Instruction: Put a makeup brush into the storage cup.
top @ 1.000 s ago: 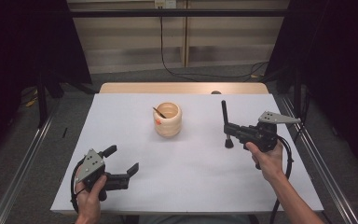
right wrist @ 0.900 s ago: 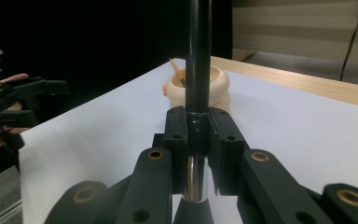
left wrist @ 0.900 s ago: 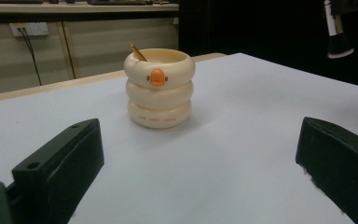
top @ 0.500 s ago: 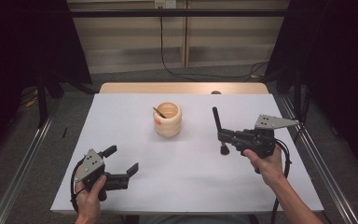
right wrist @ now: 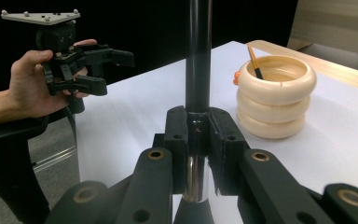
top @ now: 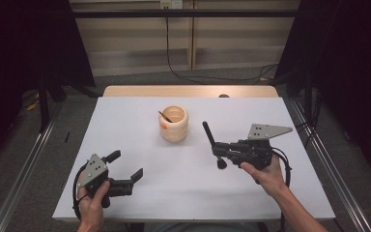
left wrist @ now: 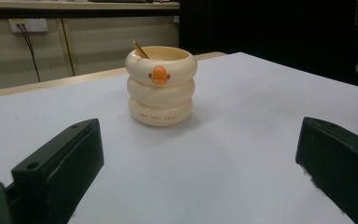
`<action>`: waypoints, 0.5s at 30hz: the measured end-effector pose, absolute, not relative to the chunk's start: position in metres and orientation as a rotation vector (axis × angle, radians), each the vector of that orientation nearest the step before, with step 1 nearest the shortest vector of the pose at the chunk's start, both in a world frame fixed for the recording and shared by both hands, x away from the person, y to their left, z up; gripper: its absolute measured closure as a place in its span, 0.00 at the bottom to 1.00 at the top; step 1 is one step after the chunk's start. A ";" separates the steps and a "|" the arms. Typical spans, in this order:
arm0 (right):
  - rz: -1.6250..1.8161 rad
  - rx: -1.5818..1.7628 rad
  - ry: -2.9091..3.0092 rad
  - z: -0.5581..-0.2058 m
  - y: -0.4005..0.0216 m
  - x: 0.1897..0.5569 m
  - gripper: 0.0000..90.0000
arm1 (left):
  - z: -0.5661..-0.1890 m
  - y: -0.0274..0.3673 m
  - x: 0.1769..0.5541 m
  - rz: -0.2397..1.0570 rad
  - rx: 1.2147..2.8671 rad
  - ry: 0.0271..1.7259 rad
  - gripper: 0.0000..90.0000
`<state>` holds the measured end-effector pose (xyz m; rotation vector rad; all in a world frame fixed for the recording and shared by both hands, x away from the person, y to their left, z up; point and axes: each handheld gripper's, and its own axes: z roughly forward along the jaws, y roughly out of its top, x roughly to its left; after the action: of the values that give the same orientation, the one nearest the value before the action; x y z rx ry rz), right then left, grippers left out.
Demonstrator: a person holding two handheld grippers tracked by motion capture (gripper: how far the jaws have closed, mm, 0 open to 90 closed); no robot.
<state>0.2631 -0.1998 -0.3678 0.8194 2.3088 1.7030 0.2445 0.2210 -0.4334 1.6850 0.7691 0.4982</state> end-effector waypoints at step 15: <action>1.541 0.715 2.525 -0.365 -0.181 0.265 0.88 | -0.434 0.220 0.247 0.499 1.688 0.764 0.01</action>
<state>0.2651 -0.1815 -0.3653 0.7150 2.5252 1.5406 0.2470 0.2198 -0.4335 1.6879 0.7639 0.4993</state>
